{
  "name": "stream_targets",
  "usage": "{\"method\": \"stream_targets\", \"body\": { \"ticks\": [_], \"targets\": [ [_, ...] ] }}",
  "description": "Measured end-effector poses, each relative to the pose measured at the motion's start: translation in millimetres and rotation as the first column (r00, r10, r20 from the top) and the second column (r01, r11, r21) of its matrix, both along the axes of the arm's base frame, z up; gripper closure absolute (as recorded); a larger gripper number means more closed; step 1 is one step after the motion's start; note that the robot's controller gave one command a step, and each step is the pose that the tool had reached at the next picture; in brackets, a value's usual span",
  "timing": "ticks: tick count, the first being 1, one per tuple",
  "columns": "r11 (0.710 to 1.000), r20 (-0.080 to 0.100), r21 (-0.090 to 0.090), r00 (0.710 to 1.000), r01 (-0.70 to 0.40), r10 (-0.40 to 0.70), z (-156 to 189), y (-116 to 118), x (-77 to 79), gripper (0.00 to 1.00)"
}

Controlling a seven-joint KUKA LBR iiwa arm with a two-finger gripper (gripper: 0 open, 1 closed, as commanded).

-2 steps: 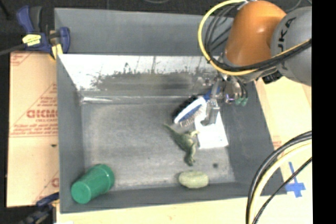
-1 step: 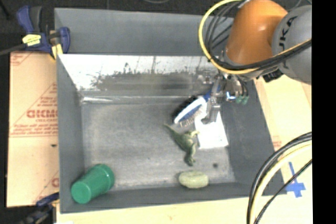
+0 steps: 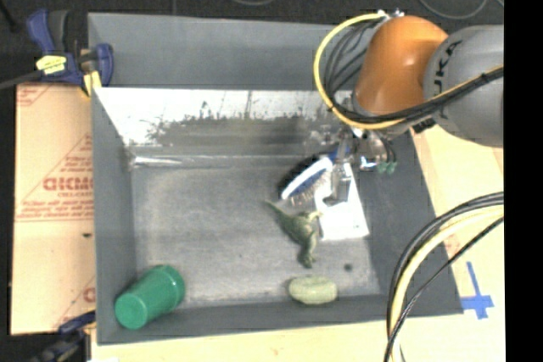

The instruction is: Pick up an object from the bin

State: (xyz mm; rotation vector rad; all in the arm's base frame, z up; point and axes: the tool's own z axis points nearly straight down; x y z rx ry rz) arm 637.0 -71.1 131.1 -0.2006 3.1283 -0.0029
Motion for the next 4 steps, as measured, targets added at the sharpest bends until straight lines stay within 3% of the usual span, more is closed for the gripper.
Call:
{"method": "stream_targets", "body": {
  "ticks": [1, 2, 3, 4],
  "targets": [
    [0.973, -0.003, 0.001, 0.973, -0.231, 0.231, -13, -14, 11.6, 0.0],
    [0.979, 0.001, 0.001, 0.979, -0.202, 0.202, -2, -7, 18.8, 0.0],
    [0.904, 0.001, -0.004, 0.904, -0.428, 0.428, -51, -6, 20.5, 0.0],
    [0.877, 0.001, -0.005, 0.877, -0.48, 0.48, -69, -9, 23.5, 1.0]
  ]
}}
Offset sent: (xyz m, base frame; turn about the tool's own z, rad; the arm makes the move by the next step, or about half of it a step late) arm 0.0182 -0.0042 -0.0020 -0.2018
